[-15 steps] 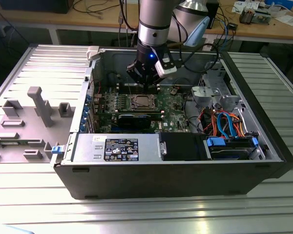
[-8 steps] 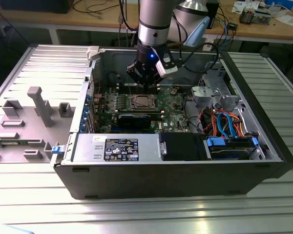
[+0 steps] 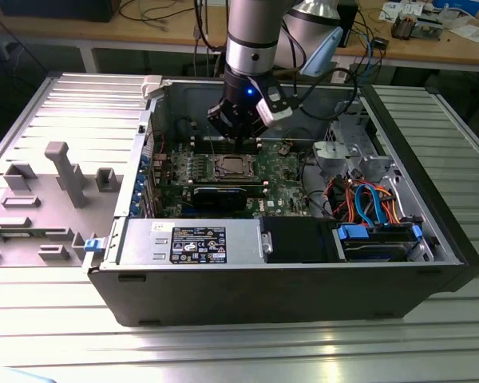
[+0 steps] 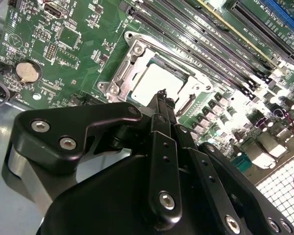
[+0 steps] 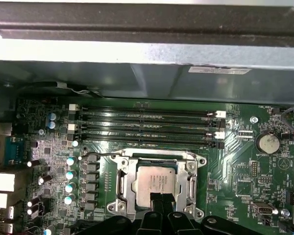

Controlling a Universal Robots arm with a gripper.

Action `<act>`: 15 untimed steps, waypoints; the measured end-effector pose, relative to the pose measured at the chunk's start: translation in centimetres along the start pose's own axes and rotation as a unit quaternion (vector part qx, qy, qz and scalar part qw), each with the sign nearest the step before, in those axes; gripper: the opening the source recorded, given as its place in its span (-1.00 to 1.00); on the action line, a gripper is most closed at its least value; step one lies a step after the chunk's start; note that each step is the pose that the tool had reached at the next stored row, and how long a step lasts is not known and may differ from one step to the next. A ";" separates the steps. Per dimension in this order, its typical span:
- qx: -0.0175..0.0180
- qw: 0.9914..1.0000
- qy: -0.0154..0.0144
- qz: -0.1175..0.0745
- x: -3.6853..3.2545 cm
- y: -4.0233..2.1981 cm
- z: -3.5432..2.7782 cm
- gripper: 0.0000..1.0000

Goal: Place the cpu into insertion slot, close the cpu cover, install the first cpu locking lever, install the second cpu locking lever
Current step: 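Install the first cpu locking lever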

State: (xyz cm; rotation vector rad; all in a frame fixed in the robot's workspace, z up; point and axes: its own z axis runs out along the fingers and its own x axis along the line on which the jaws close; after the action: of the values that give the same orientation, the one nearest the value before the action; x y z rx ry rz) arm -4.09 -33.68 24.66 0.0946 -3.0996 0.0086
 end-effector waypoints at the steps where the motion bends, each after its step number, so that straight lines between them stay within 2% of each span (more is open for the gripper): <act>1: 0.000 1.000 0.000 -0.004 0.00 0.00 0.00 -0.79; 10: 0.001 1.000 0.000 -0.028 0.00 0.00 0.00 -0.79; 15: 0.002 0.999 0.000 -0.043 0.00 0.00 0.00 -0.79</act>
State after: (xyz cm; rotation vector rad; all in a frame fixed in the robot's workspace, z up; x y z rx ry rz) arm -4.09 -33.68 24.66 0.2287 -3.0929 0.0113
